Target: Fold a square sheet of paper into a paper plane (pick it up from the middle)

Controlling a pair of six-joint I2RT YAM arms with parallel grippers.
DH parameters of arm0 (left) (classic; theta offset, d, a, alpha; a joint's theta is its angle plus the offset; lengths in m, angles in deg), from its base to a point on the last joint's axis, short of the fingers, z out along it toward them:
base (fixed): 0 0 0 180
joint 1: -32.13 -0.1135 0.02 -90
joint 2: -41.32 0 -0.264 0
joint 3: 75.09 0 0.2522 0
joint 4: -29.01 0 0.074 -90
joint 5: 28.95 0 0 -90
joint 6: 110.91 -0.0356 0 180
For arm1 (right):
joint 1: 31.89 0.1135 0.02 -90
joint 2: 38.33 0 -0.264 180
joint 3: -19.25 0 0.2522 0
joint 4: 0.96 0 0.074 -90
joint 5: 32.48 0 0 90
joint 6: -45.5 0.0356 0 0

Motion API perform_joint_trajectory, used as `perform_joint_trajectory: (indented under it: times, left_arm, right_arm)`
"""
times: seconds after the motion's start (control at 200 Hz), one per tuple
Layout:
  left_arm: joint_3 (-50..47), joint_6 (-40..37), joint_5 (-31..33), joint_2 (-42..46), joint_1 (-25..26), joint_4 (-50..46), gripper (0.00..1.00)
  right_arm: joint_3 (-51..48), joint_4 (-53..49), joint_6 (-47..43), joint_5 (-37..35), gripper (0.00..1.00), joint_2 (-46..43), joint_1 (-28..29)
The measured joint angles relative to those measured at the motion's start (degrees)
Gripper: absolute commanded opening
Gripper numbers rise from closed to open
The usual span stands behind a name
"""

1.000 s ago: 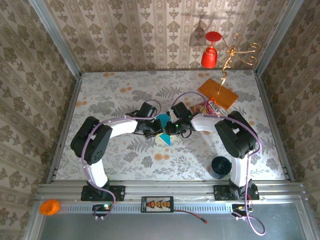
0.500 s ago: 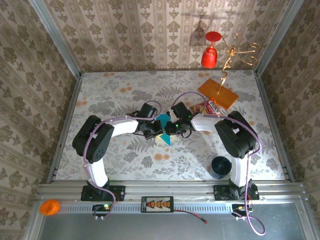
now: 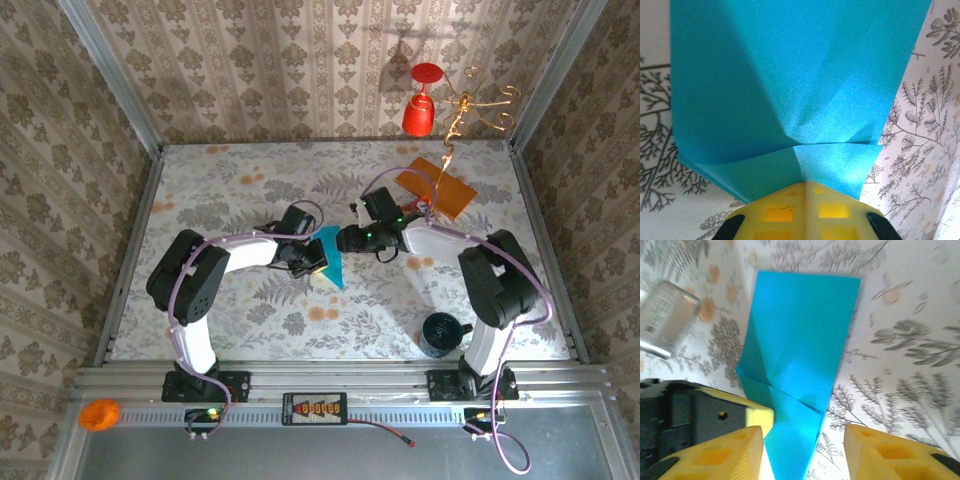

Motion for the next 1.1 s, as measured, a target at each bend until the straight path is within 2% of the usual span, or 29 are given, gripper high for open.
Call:
perform_joint_trajectory:
  times: [0.12,0.31,0.535,1.1]
  left_arm:
    - [0.2,1.0,0.2,-0.4,0.0,1.3,0.02]
    - [0.3,1.5,0.4,-0.9,0.1,2.4,0.02]
    - [0.7,1.5,0.6,-1.2,0.4,2.8,0.01]
    - [0.8,1.5,0.6,-1.2,0.4,2.8,0.01]
  right_arm:
    - [-2.1,0.0,0.8,0.5,0.38,-2.5,-0.9]
    - [-4.4,-1.0,0.9,4.7,0.19,-2.1,-0.1]
    - [-4.0,-1.4,0.6,6.7,0.09,1.1,3.9]
    - [0.0,-1.8,0.7,6.9,0.06,7.2,5.5]
